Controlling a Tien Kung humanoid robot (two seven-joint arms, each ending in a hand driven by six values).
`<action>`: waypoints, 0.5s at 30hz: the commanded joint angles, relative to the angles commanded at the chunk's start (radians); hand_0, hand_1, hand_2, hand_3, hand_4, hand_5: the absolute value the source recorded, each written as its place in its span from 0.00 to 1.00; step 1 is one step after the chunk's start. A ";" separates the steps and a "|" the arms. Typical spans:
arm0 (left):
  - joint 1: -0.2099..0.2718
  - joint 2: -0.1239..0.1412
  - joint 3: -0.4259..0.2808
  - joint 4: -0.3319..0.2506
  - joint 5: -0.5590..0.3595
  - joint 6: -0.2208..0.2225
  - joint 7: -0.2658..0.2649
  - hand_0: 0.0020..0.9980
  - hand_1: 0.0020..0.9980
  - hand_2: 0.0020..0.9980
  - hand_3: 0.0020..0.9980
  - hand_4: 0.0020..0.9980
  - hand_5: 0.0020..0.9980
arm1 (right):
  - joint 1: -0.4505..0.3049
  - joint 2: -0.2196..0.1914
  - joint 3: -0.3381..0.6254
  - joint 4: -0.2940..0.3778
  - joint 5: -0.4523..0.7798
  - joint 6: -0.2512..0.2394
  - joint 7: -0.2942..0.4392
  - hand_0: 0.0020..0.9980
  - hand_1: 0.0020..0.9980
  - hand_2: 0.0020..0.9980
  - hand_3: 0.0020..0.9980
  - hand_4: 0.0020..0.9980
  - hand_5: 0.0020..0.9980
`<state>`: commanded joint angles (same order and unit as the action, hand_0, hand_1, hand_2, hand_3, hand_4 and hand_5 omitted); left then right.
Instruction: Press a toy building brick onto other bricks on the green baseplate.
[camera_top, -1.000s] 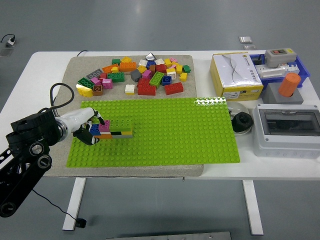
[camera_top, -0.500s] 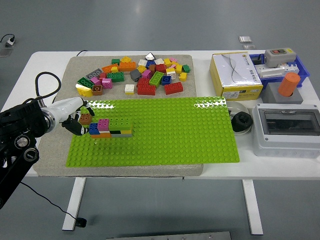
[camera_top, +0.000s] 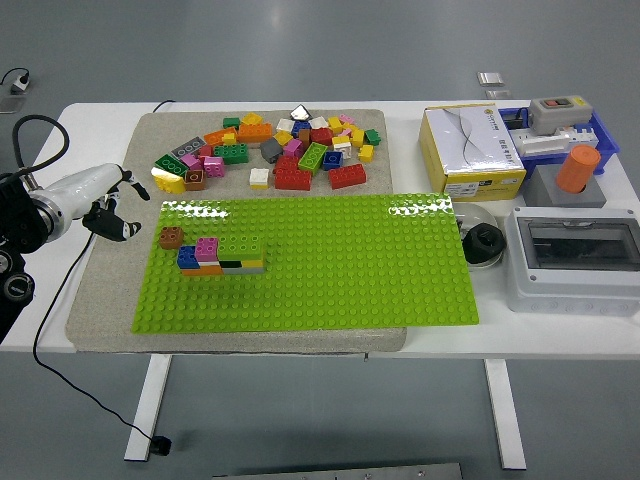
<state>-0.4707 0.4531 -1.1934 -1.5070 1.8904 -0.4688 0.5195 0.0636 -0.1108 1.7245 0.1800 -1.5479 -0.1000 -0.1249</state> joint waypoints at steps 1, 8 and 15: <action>-0.004 0.011 0.009 0.008 0.001 0.011 -0.013 0.15 0.00 0.10 0.70 0.64 0.00 | 0.000 0.001 -0.001 0.000 0.002 0.000 0.000 0.63 0.38 0.56 0.70 0.68 0.90; -0.048 0.096 0.115 0.103 0.002 0.091 -0.103 0.15 0.00 0.10 0.69 0.64 0.00 | 0.004 0.007 -0.009 0.000 0.012 -0.003 -0.006 0.63 0.39 0.57 0.70 0.68 0.90; -0.041 0.120 0.113 0.174 0.015 0.135 -0.151 0.15 0.00 0.10 0.68 0.63 0.00 | 0.005 0.014 -0.018 0.000 0.029 -0.010 -0.010 0.63 0.39 0.58 0.70 0.68 0.90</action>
<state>-0.5112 0.5729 -1.0804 -1.3334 1.9056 -0.3340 0.3689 0.0689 -0.0967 1.7065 0.1800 -1.5191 -0.1102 -0.1352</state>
